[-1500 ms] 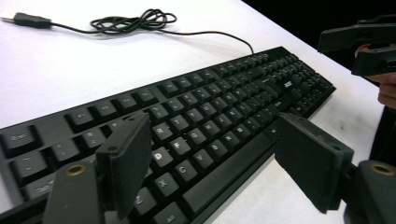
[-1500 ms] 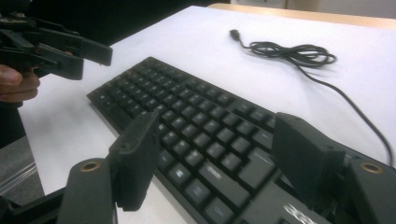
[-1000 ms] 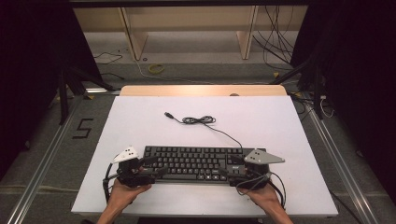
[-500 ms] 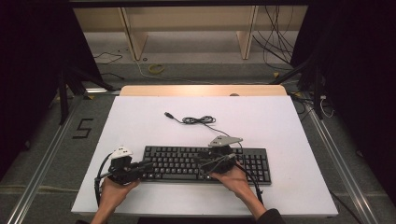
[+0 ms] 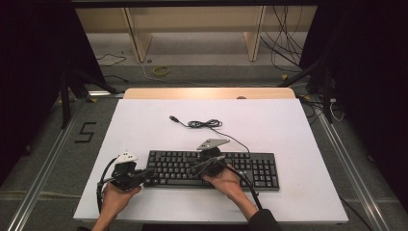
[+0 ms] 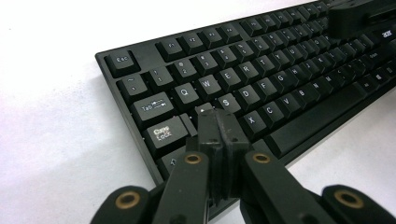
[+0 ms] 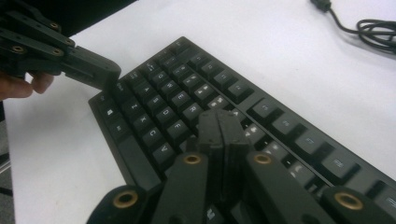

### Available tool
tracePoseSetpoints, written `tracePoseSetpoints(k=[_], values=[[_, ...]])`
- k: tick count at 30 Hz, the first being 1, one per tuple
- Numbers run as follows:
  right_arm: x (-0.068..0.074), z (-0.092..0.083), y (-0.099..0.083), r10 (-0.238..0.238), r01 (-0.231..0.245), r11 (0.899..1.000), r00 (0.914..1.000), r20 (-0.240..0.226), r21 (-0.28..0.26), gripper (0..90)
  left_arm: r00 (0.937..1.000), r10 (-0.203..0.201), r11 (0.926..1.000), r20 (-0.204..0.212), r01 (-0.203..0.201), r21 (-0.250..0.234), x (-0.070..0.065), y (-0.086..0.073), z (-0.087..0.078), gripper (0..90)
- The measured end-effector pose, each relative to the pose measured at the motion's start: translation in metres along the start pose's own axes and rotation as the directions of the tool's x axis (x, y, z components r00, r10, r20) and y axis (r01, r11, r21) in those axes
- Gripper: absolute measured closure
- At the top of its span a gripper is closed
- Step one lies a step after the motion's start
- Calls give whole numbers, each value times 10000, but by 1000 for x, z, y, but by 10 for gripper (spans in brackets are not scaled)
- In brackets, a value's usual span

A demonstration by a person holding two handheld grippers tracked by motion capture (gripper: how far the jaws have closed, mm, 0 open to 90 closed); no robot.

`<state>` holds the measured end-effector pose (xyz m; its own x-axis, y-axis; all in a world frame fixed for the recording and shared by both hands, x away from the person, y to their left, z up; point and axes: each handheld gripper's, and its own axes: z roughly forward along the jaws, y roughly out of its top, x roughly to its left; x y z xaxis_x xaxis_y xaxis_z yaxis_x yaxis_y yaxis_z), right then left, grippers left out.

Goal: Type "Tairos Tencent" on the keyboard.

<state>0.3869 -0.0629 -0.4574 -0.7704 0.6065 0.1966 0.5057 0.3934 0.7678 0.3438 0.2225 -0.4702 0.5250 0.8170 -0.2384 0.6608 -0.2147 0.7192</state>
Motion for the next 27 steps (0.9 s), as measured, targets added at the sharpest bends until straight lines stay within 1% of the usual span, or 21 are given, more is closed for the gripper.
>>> tracePoseSetpoints(k=[2,5,13,17,27], values=[[1,6,1,-11,10,9999,10000,16,145,900,10000,-25,10000,-30,25,40,1,0,0,894],[3,13,3,-56,55,9995,10000,30,314,900,10000,51,9999,-73,-50,125,2,0,0,895],[7,31,9,-84,73,9981,9998,172,611,900,9999,29,9996,-111,-26,268,3,-1,1,895],[9,35,11,-83,66,9973,9997,232,732,900,9999,62,9993,-125,-57,372,4,-1,2,895],[7,40,11,-99,66,9956,9993,351,933,900,9999,72,9986,-151,-63,530,5,-1,4,895]])
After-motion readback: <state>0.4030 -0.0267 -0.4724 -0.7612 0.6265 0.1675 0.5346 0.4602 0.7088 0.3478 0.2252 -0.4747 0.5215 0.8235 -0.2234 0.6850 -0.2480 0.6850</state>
